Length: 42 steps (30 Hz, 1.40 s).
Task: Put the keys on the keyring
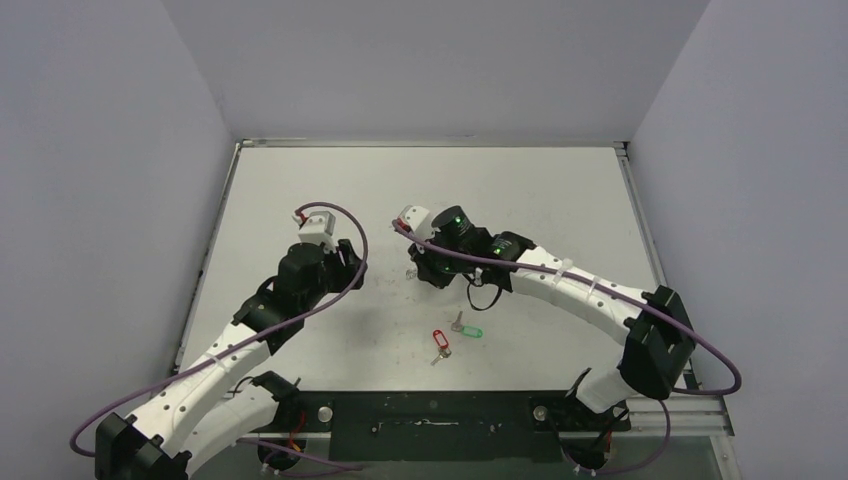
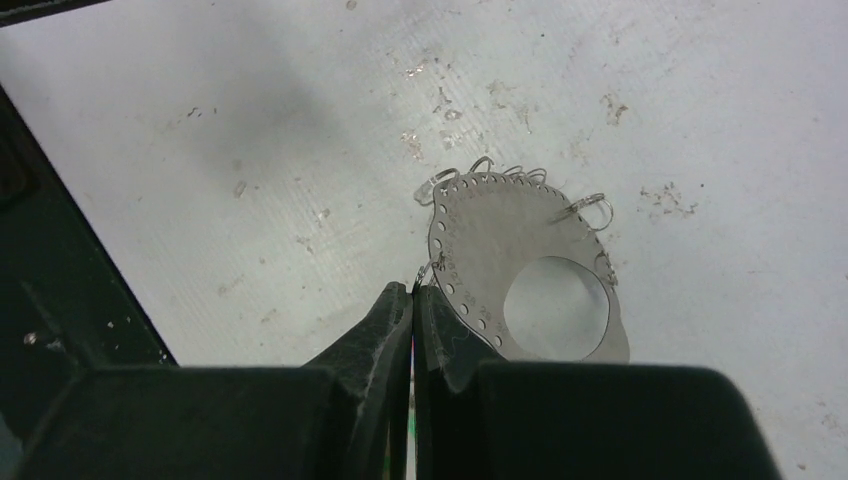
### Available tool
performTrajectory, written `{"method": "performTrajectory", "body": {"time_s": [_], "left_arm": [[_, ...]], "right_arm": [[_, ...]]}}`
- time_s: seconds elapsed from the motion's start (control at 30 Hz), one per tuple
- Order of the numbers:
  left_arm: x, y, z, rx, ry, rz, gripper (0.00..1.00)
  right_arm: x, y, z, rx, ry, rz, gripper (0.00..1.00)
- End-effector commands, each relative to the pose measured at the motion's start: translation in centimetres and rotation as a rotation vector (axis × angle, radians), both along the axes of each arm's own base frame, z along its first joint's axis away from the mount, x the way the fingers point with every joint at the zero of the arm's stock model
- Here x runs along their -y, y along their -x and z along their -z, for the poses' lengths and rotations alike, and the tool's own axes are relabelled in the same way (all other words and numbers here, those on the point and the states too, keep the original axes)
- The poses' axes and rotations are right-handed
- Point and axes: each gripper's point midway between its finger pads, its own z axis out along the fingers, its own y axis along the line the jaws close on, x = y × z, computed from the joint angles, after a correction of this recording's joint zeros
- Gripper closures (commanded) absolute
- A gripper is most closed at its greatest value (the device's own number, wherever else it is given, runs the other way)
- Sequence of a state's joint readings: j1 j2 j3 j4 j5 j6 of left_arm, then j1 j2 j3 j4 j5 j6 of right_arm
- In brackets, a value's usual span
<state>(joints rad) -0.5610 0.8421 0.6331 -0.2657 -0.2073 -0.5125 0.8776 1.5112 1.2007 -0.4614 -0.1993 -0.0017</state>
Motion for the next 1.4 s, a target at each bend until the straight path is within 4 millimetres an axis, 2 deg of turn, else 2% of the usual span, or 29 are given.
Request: {"method": "performTrajectory", "body": {"time_s": [0.0,0.17,0.47,0.53,0.67,0.87,1.03,1.2,1.37], "left_arm": [[1.3,-0.4,-3.1,0.085,-0.011,0.11,0.49],[3.2,0.6,-3.9,0.128,0.004,0.26,0.5],[6.8,2.6,-5.3,0.284,0.042,0.552,0.54],[7.7,3.1,-6.3,0.372,0.045,0.633,0.56],[8.7,4.1,-7.0,0.444,0.051,0.736,0.59],[9.9,5.7,-6.9,0.552,0.068,0.865,0.67],[10.2,6.6,-6.3,0.658,0.086,0.913,0.69],[10.4,7.2,-7.3,0.799,0.102,0.931,0.76],[10.2,7.3,-8.0,0.883,0.109,0.905,0.76]], "right_arm": [[-0.4,0.5,-4.4,0.004,-0.14,-0.154,1.0],[-0.1,0.6,-6.3,-0.013,-0.237,-0.24,1.0],[0.5,1.6,-8.4,0.138,-0.283,-0.372,1.0],[0.5,2.5,-8.9,0.169,-0.309,-0.432,1.0],[0.3,3.9,-9.8,0.216,-0.366,-0.522,1.0],[0.1,4.9,-9.3,0.202,-0.384,-0.589,1.0],[-0.3,5.4,-9.5,0.195,-0.414,-0.617,1.0],[-0.5,5.8,-9.6,0.189,-0.445,-0.635,1.0],[-0.6,6.4,-9.5,0.186,-0.461,-0.659,1.0]]}}
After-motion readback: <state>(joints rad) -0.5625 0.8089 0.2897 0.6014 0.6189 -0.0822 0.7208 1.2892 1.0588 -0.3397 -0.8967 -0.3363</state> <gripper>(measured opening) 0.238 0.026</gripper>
